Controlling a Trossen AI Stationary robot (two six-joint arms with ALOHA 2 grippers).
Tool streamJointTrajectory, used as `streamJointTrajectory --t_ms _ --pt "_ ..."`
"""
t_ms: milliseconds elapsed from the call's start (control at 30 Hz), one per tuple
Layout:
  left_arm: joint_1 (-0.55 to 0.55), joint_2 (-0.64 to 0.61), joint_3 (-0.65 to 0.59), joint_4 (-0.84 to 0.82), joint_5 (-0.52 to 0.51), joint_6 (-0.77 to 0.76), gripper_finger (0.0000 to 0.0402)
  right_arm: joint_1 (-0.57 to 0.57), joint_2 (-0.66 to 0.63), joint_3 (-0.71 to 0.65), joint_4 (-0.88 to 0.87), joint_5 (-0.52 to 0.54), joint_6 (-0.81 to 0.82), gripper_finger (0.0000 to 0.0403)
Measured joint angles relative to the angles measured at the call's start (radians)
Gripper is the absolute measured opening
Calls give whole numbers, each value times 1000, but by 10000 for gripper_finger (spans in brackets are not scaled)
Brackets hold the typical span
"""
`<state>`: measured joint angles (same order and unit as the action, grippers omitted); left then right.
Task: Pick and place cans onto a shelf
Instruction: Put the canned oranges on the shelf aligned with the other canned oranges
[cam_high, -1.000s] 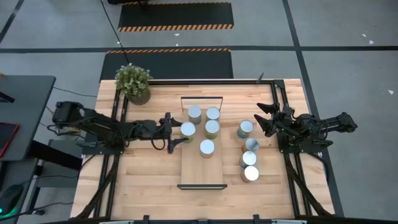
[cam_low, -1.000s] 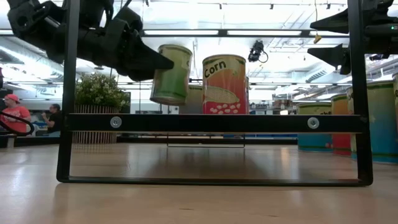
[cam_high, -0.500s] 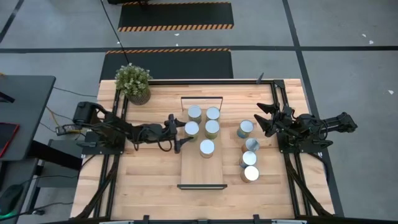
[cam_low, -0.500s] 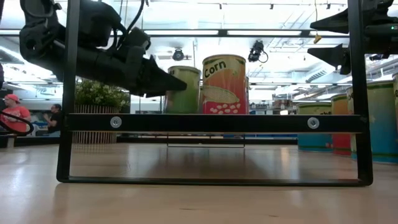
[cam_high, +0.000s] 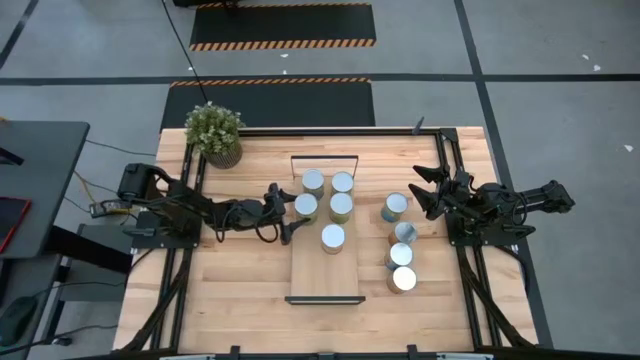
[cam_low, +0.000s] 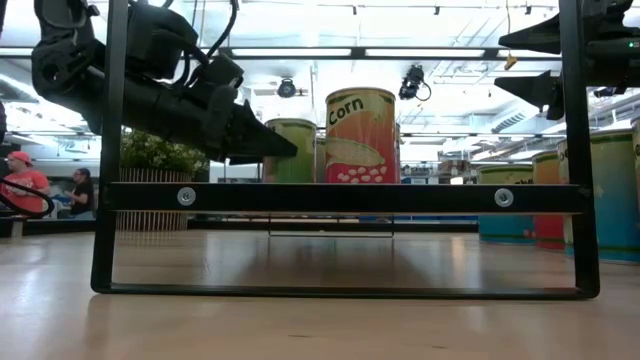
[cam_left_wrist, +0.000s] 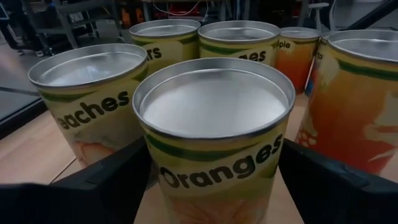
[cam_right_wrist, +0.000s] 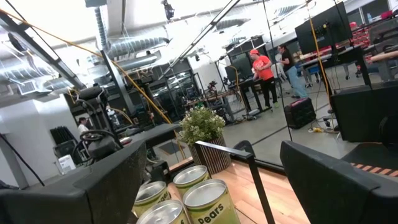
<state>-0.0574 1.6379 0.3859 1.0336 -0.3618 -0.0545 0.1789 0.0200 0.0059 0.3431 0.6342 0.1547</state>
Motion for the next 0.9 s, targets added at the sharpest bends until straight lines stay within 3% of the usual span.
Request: streamJointTrajectory --t_ms 900 --pt "3 -1 0 -22 -27 -39 357 0 0 0 0 0 0 378"
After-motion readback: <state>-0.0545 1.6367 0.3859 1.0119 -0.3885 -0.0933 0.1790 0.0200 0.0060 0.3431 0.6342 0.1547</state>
